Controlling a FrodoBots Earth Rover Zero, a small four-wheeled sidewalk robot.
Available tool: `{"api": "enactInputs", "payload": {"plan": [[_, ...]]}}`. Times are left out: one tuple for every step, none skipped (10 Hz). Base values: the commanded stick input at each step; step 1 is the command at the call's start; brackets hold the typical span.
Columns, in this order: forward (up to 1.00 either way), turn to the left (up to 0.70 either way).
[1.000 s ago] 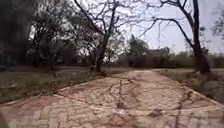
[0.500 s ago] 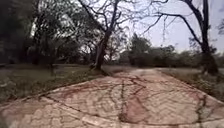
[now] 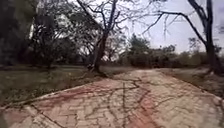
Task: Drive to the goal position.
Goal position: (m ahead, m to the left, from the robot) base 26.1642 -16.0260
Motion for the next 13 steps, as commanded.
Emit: {"api": "enactInputs", "payload": {"plan": [[0.7,0.0],[0.7,0.0],[0.7,0.0],[0.7,0.0],[0.7,0.0],[0.7,0.0],[0.7,0.0],[0.7,0.0],[0.7,0.0],[0.7,-0.13],[0.7,-0.31],[0.7,-0.08],[0.7,-0.02]]}}
